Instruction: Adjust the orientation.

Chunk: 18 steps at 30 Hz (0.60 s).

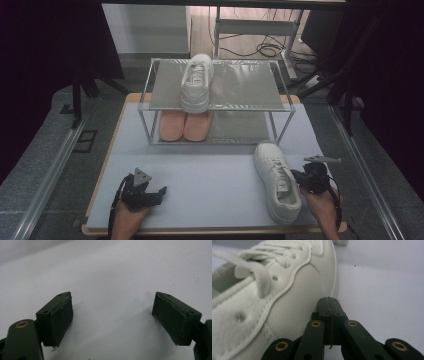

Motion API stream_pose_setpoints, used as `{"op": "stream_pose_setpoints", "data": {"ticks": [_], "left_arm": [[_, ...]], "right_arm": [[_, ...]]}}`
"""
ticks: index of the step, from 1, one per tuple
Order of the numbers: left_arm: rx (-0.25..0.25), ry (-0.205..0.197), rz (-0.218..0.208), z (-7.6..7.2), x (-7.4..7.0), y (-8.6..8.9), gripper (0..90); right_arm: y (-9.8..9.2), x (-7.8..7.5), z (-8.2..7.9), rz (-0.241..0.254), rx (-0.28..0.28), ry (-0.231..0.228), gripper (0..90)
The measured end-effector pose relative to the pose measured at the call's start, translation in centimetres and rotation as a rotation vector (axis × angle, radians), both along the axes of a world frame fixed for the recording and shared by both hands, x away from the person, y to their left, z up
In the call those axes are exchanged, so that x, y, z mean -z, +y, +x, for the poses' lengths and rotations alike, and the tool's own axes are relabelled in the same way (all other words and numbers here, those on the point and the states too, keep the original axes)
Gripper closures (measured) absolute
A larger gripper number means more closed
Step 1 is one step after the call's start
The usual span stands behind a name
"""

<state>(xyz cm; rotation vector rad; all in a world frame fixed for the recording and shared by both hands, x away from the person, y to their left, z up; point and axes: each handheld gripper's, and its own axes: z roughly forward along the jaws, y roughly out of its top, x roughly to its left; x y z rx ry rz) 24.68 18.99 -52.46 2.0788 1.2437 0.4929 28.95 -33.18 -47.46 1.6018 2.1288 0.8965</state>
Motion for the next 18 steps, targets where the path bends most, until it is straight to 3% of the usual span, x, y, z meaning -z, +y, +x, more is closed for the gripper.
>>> {"op": "stream_pose_setpoints", "data": {"ticks": [7,18], "left_arm": [[0.0,0.0,0.0,0.0,0.0,0.0,17.0],[0.0,0.0,0.0,0.0,0.0,0.0,17.0]], "right_arm": [[0.2,0.1,-0.9,0.0,-0.004,0.004,90.0],[3.4,0.1,-0.2,0.001,-0.083,0.009,90.0]]}}
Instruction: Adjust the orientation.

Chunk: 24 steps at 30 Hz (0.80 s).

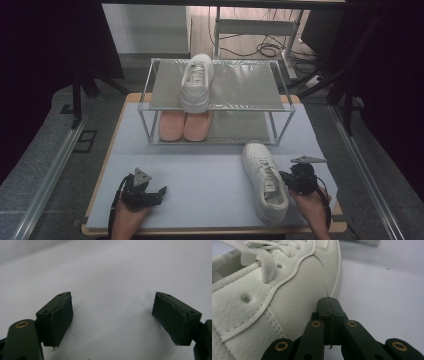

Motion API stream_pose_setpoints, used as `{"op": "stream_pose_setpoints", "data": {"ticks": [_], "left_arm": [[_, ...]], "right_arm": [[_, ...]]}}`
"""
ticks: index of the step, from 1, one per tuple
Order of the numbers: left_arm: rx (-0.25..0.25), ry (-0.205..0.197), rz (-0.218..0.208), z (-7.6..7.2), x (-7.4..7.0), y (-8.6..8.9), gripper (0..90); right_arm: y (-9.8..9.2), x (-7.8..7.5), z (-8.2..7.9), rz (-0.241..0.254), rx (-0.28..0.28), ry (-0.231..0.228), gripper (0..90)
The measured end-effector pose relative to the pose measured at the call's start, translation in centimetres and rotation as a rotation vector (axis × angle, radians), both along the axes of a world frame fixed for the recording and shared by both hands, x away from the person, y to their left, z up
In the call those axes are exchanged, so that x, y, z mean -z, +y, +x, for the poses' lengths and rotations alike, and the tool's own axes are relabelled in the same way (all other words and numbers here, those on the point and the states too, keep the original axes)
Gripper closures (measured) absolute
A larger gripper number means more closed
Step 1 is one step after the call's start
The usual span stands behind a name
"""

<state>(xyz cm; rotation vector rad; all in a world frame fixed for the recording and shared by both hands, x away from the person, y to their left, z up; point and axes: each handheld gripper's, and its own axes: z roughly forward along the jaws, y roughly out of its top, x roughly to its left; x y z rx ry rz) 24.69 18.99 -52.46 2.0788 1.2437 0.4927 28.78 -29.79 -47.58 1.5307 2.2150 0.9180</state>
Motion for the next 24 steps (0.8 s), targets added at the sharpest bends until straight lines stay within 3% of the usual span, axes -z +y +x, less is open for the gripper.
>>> {"op": "stream_pose_setpoints", "data": {"ticks": [24], "left_arm": [[0.0,0.0,0.0,0.0,0.0,0.0,17.0]], "right_arm": [[7.5,0.2,2.4,0.036,-0.197,0.023,90.0]]}}
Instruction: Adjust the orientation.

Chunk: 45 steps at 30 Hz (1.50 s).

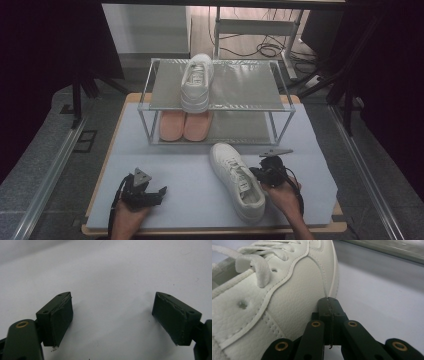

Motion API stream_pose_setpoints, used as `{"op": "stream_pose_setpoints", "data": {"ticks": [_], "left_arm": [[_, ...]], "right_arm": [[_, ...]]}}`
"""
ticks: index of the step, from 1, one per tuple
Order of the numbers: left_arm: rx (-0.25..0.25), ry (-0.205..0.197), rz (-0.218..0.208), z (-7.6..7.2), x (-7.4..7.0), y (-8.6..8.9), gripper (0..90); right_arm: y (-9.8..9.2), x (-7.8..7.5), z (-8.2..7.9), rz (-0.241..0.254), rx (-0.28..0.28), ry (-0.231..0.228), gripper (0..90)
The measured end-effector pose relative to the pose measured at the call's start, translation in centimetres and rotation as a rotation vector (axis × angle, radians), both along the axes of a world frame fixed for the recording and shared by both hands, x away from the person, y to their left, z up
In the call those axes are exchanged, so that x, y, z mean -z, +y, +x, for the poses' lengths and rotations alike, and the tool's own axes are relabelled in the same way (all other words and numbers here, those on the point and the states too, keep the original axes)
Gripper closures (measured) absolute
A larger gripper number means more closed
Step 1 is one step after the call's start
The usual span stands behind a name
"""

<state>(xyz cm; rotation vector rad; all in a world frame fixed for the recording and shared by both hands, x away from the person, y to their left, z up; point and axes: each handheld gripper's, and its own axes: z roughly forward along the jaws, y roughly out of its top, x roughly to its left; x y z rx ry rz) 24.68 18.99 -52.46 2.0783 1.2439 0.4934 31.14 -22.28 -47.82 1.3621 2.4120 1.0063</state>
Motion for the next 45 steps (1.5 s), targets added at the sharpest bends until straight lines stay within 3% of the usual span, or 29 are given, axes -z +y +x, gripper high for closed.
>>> {"op": "stream_pose_setpoints", "data": {"ticks": [12,21,36,45], "left_arm": [[0.0,-0.001,0.001,0.0,0.0,0.0,17.1],[0.001,-0.001,0.001,0.0,0.0,0.0,17.1],[-0.003,-0.002,-0.003,0.0,0.0,-0.1,17.1],[0.001,-0.001,0.001,0.0,0.0,0.0,17.1]], "right_arm": [[3.6,0.0,1.1,0.001,-0.128,0.002,90.0],[1.9,-1.0,0.2,-0.016,-0.117,-0.014,83.5],[-0.9,-3.9,-3.0,-0.003,-0.146,-0.038,72.4],[-0.2,-4.9,-4.4,0.012,-0.186,-0.026,60.4]]}}
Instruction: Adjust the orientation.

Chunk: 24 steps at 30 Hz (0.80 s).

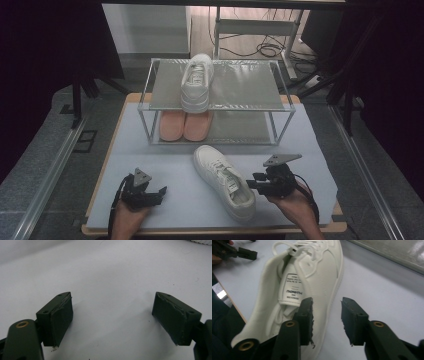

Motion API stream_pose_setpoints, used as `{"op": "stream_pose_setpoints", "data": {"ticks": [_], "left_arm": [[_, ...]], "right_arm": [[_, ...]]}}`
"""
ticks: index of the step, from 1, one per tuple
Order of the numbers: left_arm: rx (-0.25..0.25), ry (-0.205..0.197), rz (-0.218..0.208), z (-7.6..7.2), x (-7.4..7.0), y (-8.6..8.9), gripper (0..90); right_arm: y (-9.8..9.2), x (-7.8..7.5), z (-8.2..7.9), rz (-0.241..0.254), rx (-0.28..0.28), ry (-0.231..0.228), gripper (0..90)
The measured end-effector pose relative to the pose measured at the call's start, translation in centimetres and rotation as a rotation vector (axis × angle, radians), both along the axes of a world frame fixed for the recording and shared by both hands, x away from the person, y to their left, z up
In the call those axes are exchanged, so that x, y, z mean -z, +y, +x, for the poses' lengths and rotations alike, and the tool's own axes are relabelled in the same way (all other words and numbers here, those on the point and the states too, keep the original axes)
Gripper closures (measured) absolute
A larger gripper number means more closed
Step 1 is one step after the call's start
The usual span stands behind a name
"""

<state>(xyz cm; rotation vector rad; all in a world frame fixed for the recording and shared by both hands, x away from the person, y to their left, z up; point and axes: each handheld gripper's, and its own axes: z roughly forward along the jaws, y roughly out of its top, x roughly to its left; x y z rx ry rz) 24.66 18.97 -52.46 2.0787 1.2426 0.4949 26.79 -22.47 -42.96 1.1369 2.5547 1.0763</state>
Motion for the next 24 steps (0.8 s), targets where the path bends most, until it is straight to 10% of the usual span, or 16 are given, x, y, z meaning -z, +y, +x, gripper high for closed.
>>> {"op": "stream_pose_setpoints", "data": {"ticks": [24], "left_arm": [[-0.002,-0.002,-0.003,0.0,0.0,0.0,17.1]], "right_arm": [[2.3,1.7,1.1,-0.095,-0.06,0.117,65.7]]}}
